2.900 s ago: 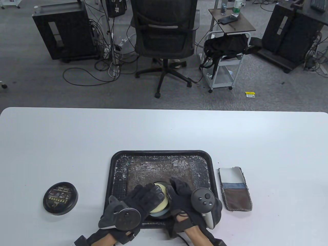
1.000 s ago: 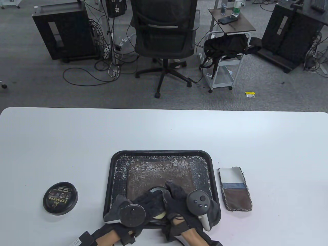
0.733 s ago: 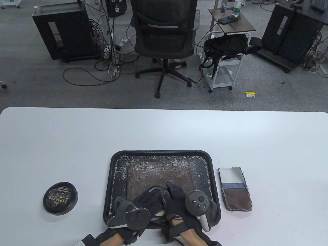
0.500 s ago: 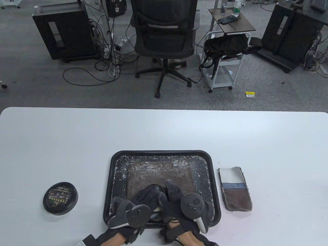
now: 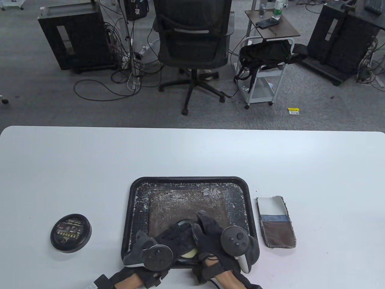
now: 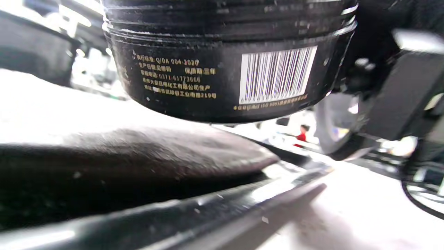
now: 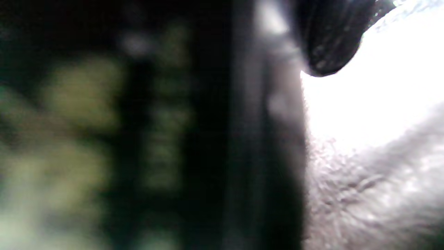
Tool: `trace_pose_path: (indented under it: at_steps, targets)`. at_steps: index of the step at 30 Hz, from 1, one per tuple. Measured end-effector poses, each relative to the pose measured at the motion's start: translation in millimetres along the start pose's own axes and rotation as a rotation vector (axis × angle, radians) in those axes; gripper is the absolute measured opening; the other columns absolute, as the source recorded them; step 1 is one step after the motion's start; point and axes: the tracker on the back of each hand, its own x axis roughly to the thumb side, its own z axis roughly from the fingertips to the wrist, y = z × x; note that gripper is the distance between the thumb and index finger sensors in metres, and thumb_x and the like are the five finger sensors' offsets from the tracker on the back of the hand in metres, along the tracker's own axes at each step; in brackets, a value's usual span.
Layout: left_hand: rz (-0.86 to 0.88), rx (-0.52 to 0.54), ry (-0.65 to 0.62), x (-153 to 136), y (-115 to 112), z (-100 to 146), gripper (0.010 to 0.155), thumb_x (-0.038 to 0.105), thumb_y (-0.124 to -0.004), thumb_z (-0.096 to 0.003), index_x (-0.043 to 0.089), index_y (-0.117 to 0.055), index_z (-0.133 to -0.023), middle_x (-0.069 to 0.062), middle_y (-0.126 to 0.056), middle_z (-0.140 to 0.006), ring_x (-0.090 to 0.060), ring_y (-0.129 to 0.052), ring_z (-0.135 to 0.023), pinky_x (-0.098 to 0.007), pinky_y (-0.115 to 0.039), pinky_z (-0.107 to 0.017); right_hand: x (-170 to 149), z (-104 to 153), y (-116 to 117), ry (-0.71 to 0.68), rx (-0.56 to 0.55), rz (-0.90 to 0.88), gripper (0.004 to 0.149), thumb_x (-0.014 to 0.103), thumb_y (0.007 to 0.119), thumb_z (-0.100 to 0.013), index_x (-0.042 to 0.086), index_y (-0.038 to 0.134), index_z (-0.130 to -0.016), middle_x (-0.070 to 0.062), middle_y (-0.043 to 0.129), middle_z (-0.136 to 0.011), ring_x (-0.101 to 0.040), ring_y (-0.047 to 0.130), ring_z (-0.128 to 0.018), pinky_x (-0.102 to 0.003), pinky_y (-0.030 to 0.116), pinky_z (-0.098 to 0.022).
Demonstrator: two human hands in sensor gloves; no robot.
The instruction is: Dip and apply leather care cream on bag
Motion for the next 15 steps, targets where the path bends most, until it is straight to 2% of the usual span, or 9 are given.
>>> trace_pose_path:
  at_steps: [4, 7, 11, 15]
  targets:
    - [-0.094, 0.018, 0.099, 1, 0, -1, 0.06, 0.031, -0.076, -0.0406, 0.037, -0.057, -0.097, 0.004, -0.061, -0.107, -0.021, -0.07, -0.1, -0.04, -0.067, -0.073, 5, 5, 6, -0.029, -0.012, 0.024, 0.067, 0.044, 0.073, -0.047, 0.002, 0.068, -0.098, -0.027, 0.075, -0.09, -0.032, 0.098, -0.051, -0.054, 0.081, -0.047]
    - [-0.062, 0.015, 0.141, -5, 1, -1, 0.06, 0.032, -0.076, -0.0407, 0.035, -0.056, -0.097, 0.003, -0.062, -0.106, -0.023, -0.072, -0.098, -0.041, -0.07, -0.071, 10, 8, 10, -0.053, -0.011, 0.059, 0.068, 0.045, 0.073, -0.047, 0.002, 0.066, -0.1, -0.028, 0.072, -0.093, -0.033, 0.097, -0.054, -0.055, 0.08, -0.048]
    - [0.058, -0.018, 0.123, -15, 1, -1, 0.06, 0.033, -0.077, -0.0403, 0.037, -0.057, -0.097, 0.006, -0.062, -0.106, -0.021, -0.07, -0.099, -0.039, -0.068, -0.072, 10, 8, 11, -0.058, -0.015, 0.066, 0.069, 0.045, 0.074, -0.046, 0.001, 0.066, -0.099, -0.029, 0.072, -0.092, -0.032, 0.097, -0.053, -0.055, 0.08, -0.048]
    - [0.133, -0.021, 0.052, -17, 3, -1, 0.06, 0.031, -0.08, -0.0393, 0.039, -0.061, -0.095, 0.009, -0.062, -0.106, -0.019, -0.066, -0.101, -0.036, -0.064, -0.075, 8, 9, 8, -0.04, -0.021, 0.028, 0.068, 0.045, 0.073, -0.047, 0.001, 0.067, -0.099, -0.028, 0.073, -0.091, -0.032, 0.098, -0.052, -0.055, 0.08, -0.049]
